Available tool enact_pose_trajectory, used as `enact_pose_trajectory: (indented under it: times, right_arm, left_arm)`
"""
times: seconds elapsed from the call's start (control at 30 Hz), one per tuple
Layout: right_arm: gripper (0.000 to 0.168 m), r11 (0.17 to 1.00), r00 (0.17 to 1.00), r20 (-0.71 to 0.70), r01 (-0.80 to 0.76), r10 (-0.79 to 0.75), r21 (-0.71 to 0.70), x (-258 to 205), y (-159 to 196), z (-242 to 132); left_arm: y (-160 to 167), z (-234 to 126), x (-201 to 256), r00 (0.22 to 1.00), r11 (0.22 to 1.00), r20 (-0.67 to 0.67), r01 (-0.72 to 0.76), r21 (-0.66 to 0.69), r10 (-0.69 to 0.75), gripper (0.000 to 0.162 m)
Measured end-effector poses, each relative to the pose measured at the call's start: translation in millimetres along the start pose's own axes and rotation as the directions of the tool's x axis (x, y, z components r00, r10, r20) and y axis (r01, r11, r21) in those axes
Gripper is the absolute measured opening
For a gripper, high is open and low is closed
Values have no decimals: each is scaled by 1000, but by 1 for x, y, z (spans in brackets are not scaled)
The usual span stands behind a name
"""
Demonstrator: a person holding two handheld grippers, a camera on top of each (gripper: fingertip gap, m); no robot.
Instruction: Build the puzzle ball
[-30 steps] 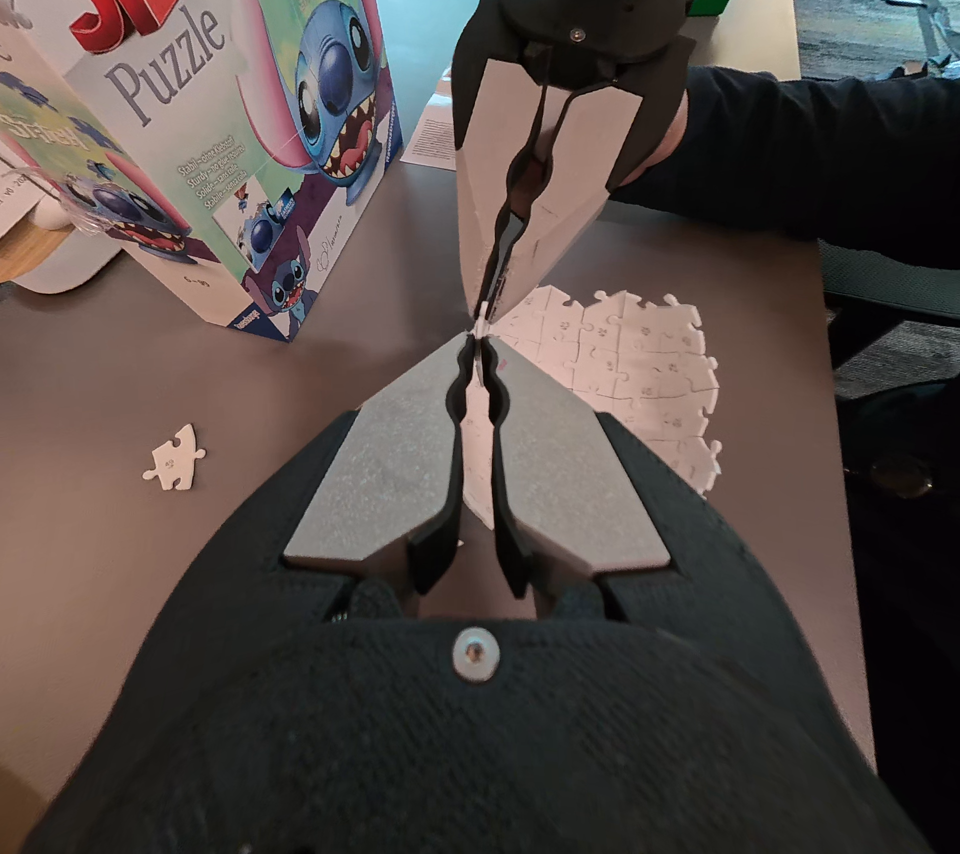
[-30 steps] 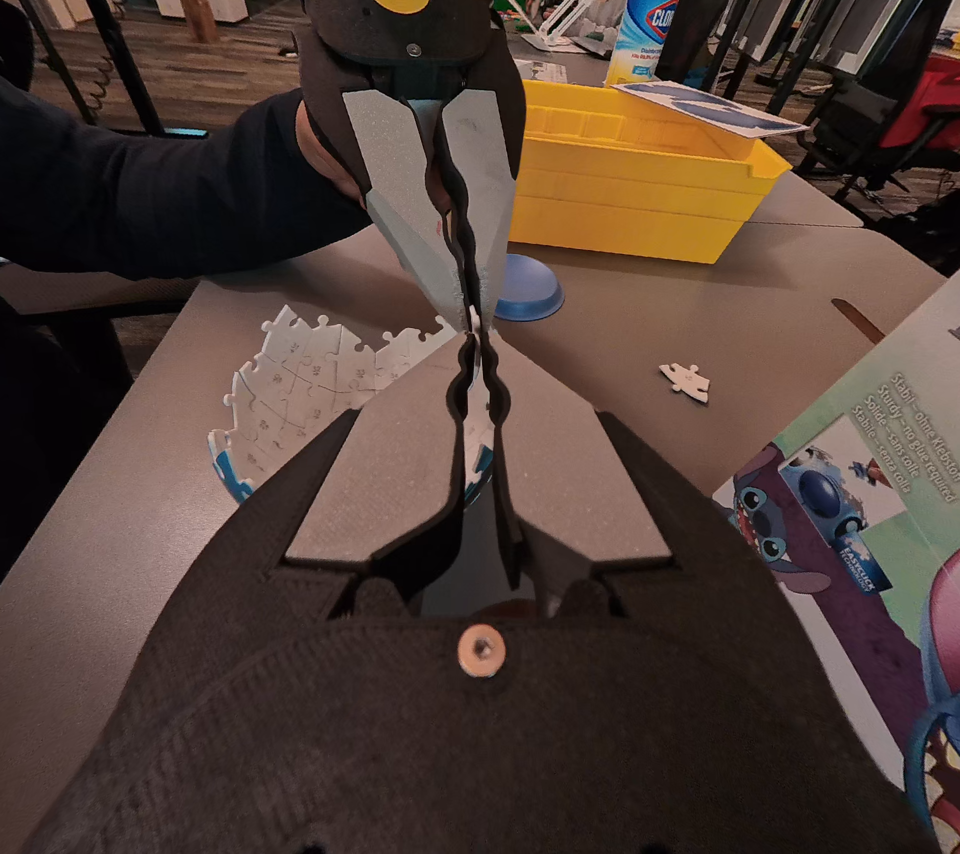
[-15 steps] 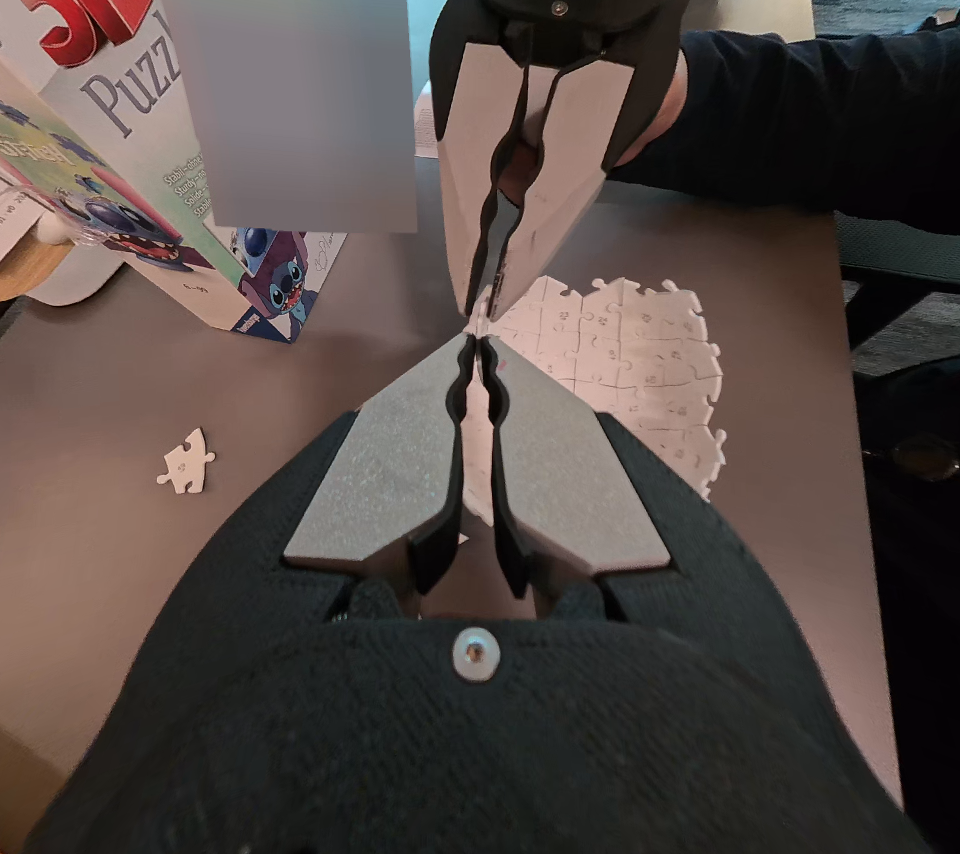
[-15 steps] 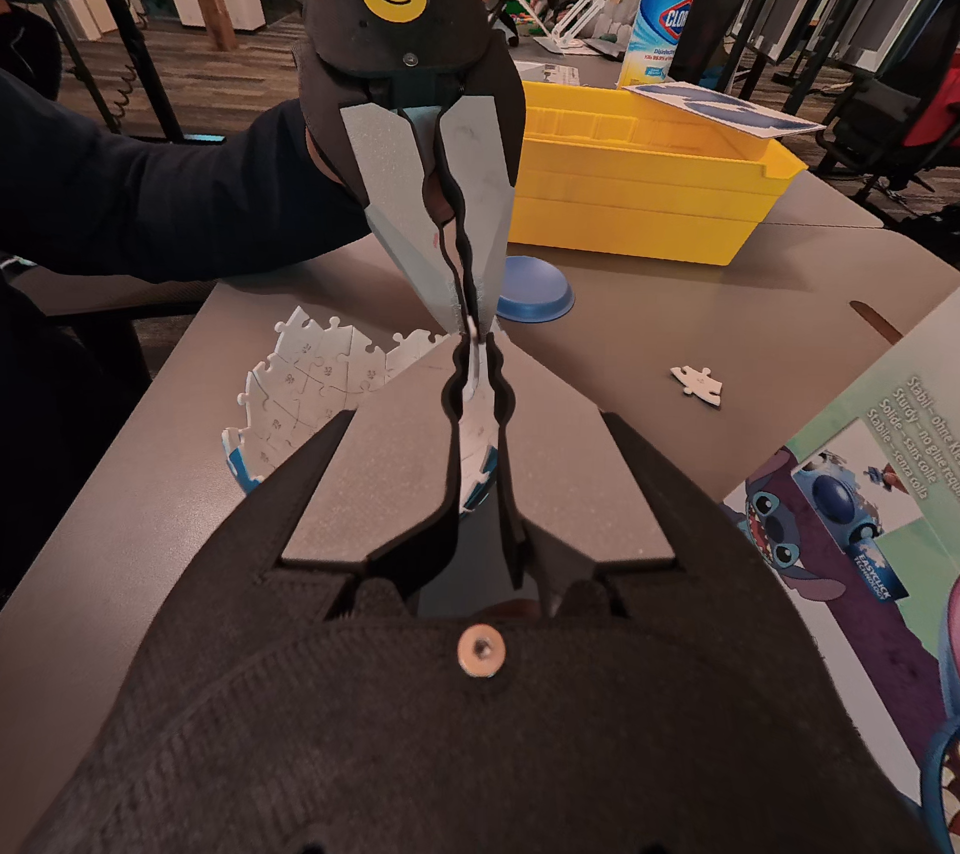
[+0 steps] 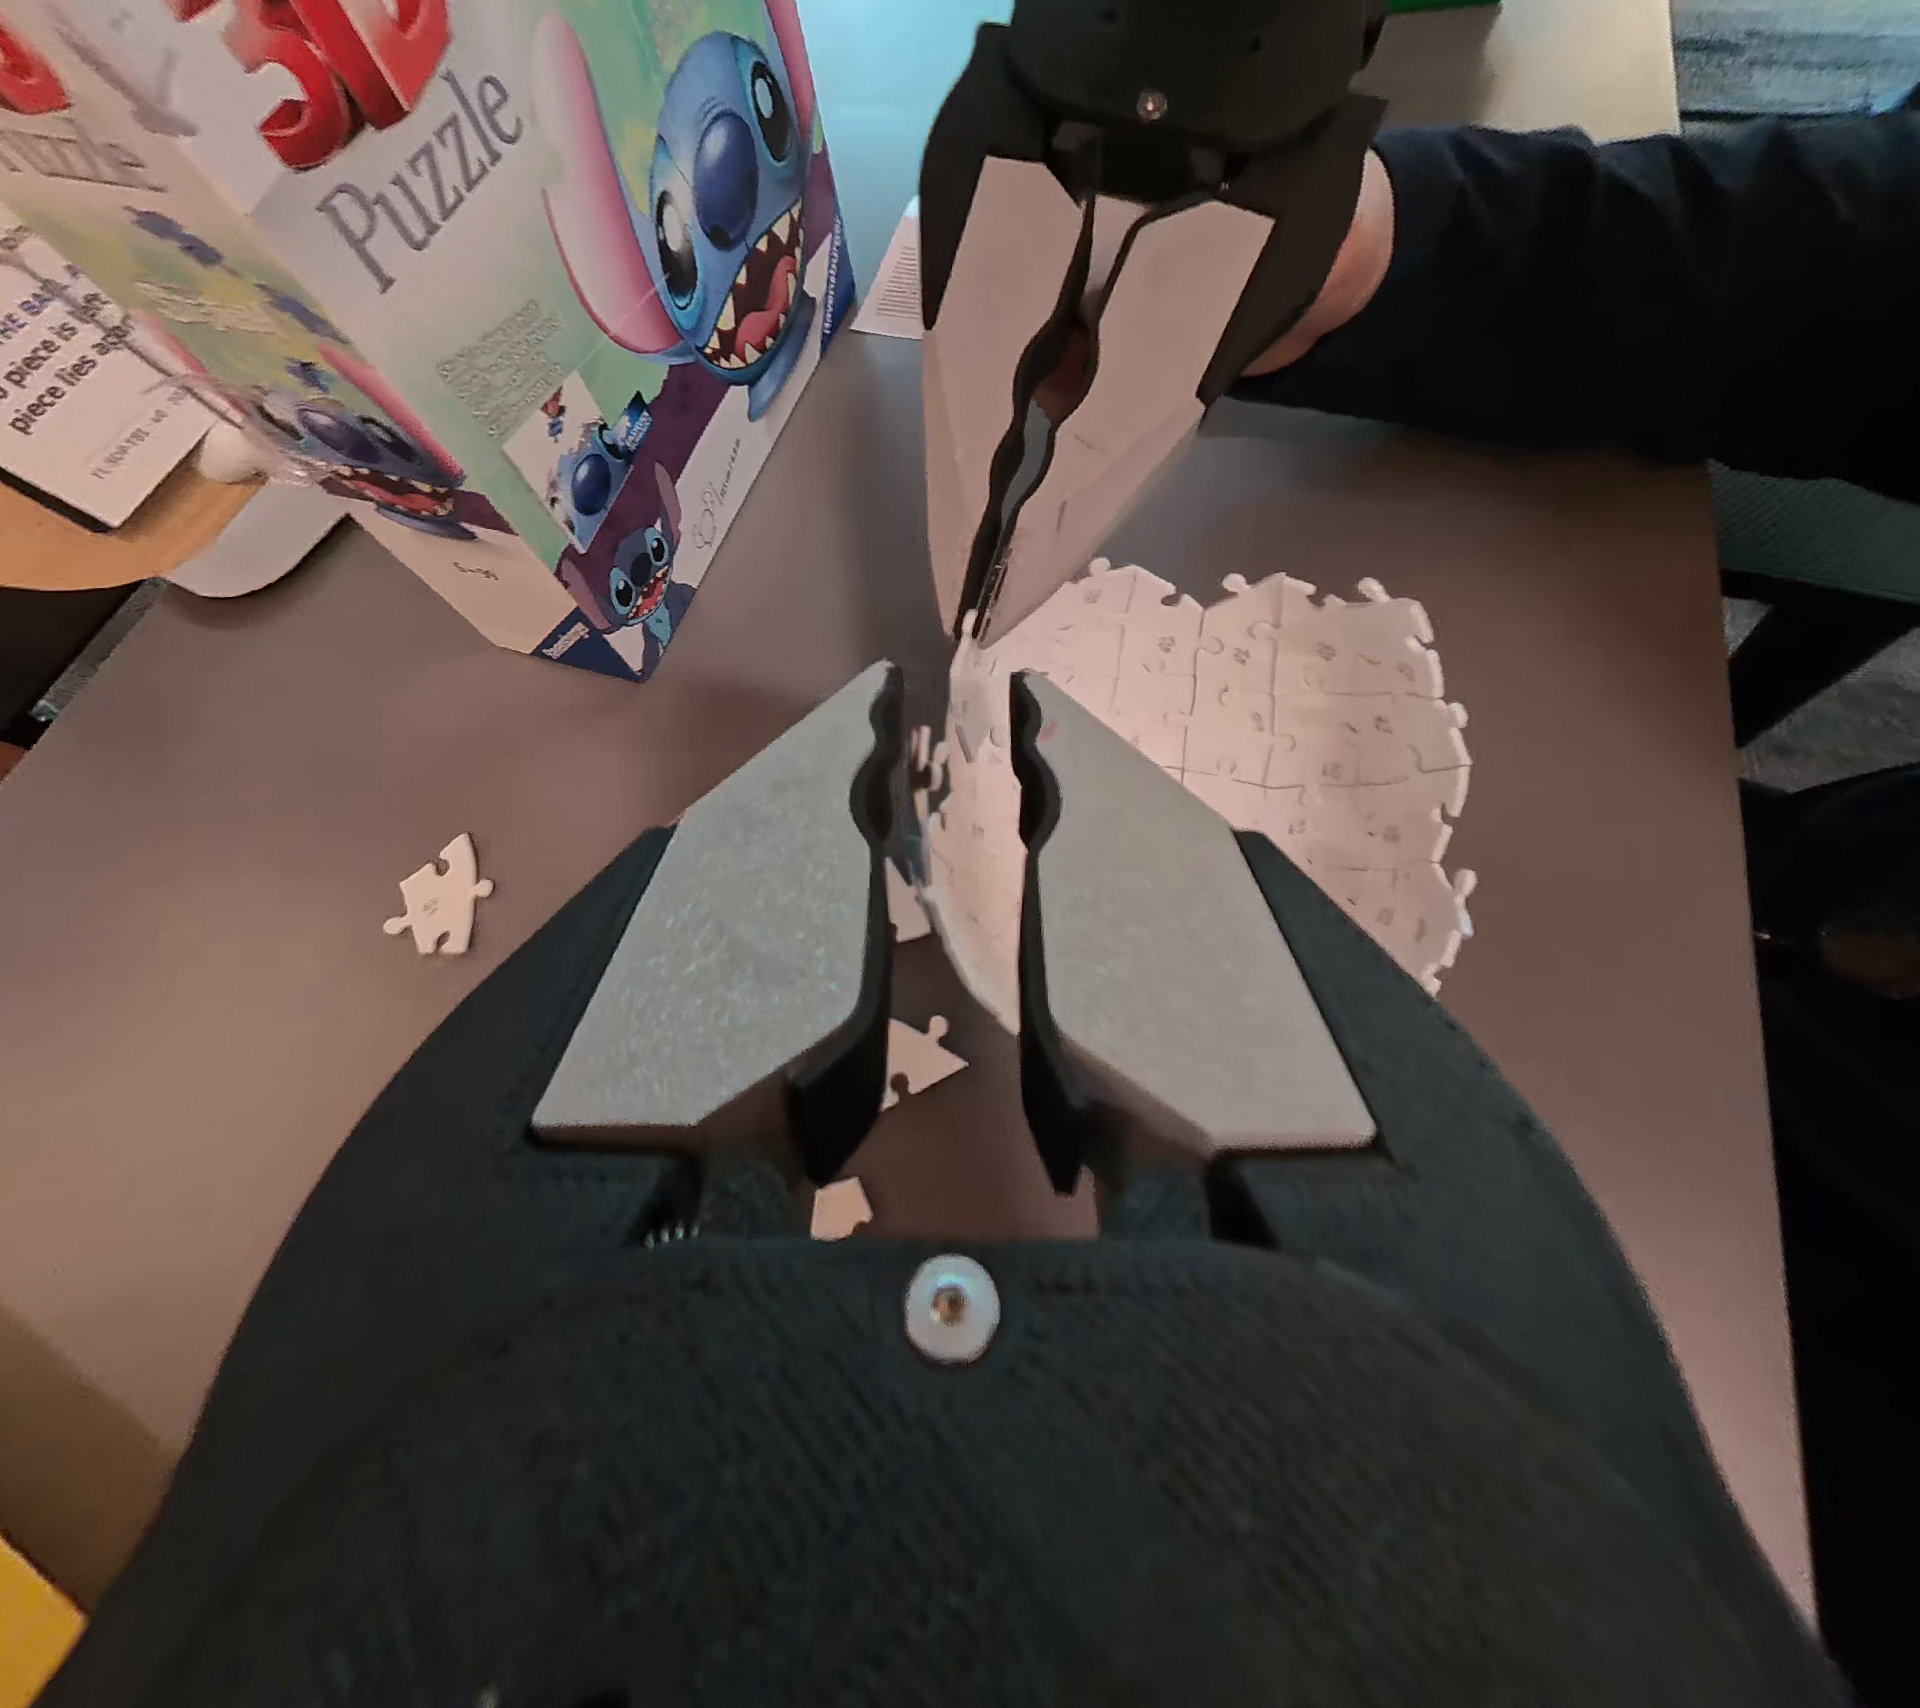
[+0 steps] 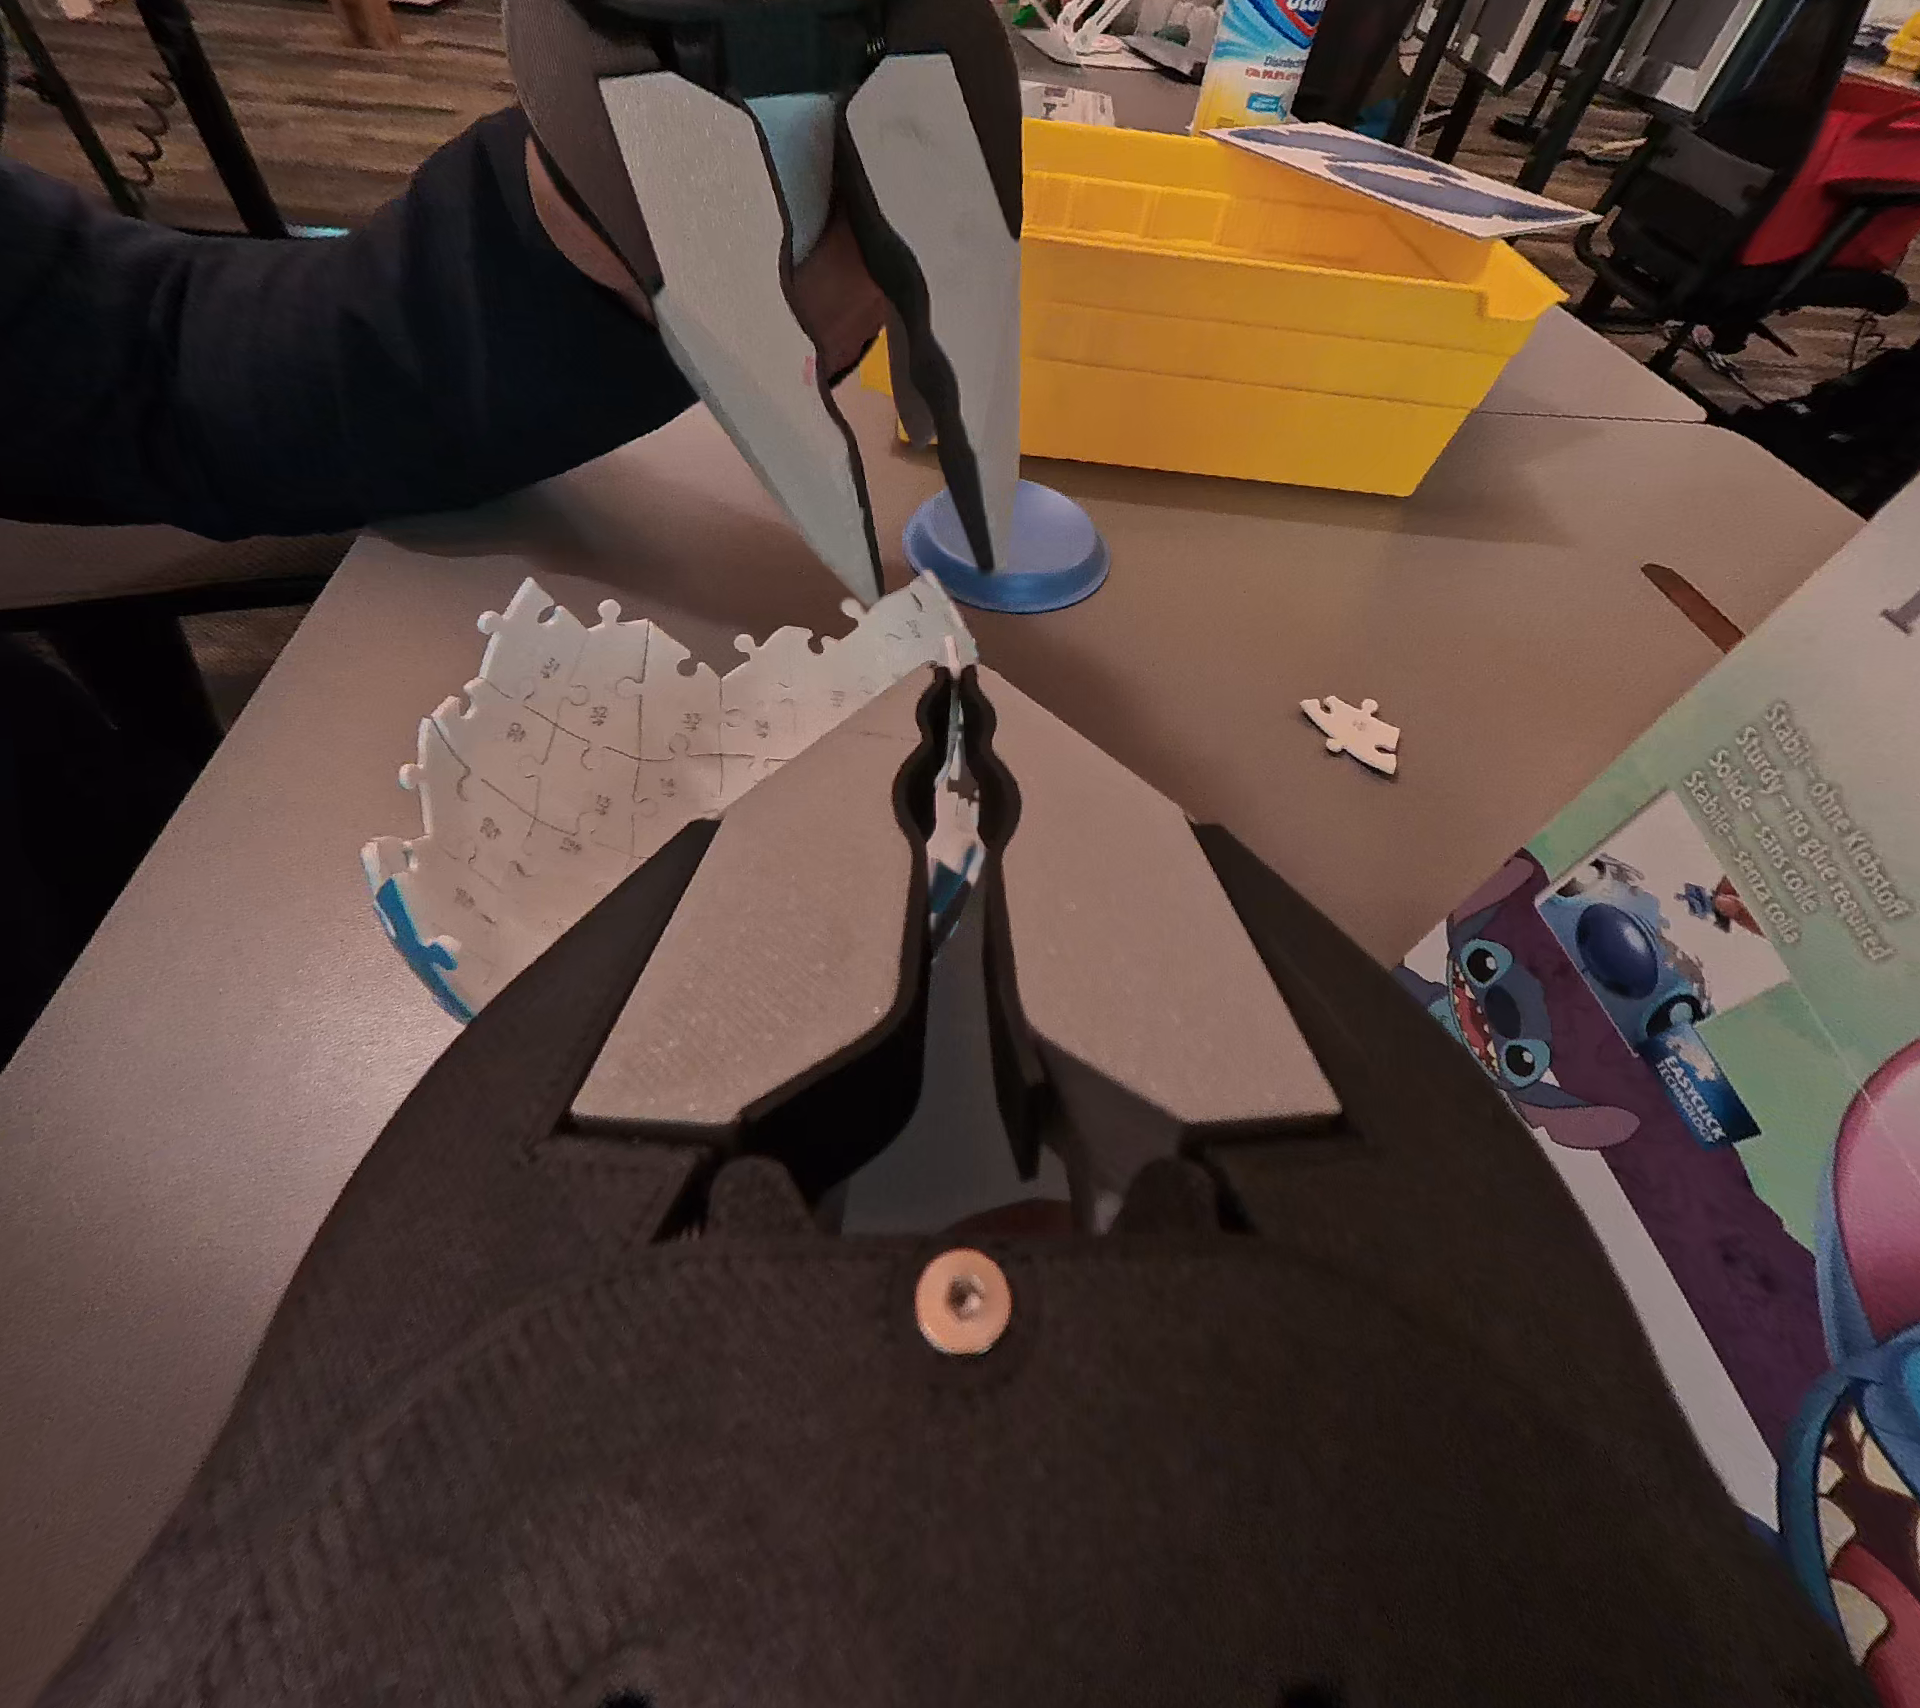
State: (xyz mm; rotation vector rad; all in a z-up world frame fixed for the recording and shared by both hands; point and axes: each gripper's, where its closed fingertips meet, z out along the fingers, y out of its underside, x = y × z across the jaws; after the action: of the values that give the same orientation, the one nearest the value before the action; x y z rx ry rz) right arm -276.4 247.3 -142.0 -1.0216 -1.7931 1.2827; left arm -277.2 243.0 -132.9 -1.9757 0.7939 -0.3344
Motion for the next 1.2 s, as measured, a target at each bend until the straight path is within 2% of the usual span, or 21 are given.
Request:
enact_pose_trajectory:
  times: [0.27,0.6,0.93,1.0,1.1,1.2]
  right_arm:
    - [0,1000,1000,-13,13,-13,-17,2,13,7]
    - [0,1000,1000,-5,-3,4,25,2,10,7]
    - [0,977,1000,12,-13,11,211,-1,-26,-12]
    - [0,973,1000,23,-24,19,230,-2,-30,-14]
    - [0,971,998,45,-42,32,236,-4,-31,-14]
    - [0,975,997,64,-50,37,217,-6,-29,-14]
  left_arm:
    - [7,-7,-12,993,993,-26,114,-2,-114,30]
    - [3,-7,-8,996,996,-10,87,-3,-87,27]
    - [3,5,2,999,998,5,33,-52,-33,23]
    - [1,5,4,1000,999,-2,27,-40,-27,19]
    - [-4,4,8,1000,1000,-25,18,-9,-18,3]
    - [-3,3,8,999,1000,-42,22,-4,-22,1]
